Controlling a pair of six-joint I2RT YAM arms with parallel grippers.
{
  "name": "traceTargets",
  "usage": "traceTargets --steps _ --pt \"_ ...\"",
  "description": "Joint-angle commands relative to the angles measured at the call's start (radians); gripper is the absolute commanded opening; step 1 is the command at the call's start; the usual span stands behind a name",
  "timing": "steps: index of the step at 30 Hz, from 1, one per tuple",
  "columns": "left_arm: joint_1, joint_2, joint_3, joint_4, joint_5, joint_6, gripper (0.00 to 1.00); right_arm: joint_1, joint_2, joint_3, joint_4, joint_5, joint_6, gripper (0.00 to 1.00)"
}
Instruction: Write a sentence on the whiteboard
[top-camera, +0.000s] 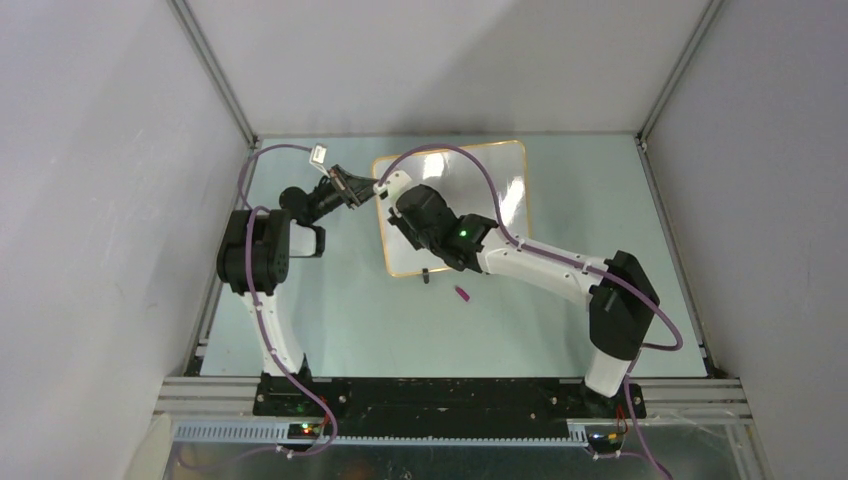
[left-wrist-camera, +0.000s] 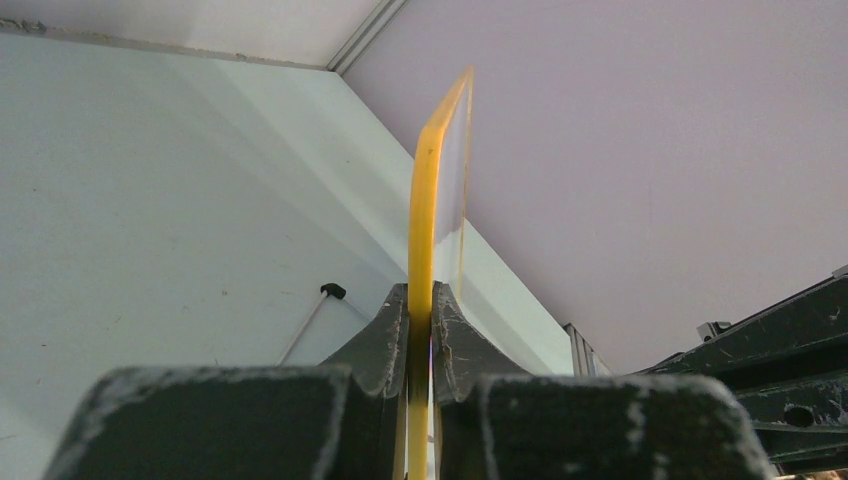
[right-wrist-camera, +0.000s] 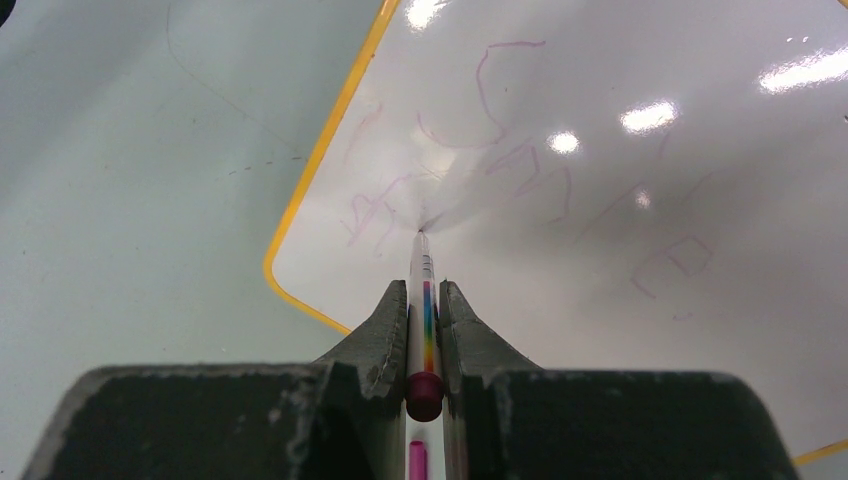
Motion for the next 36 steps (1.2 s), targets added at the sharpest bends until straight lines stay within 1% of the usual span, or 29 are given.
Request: traceTargets --steps 1,17,36 --pt "-0.015 -0.005 -0.016 0.02 0.055 0.068 0.0 -0.004 0.005 0.025 0.042 0.009 0.004 0.0" --pt "-0.013 -0.005 -0.016 0.02 0.055 0.068 0.0 -0.006 0.028 0.017 0.03 0.008 0.019 0.0" --pt "-0.011 -0.002 -0.014 0.02 0.05 0.067 0.0 0.013 -0.016 -0.09 0.027 0.025 0.056 0.0"
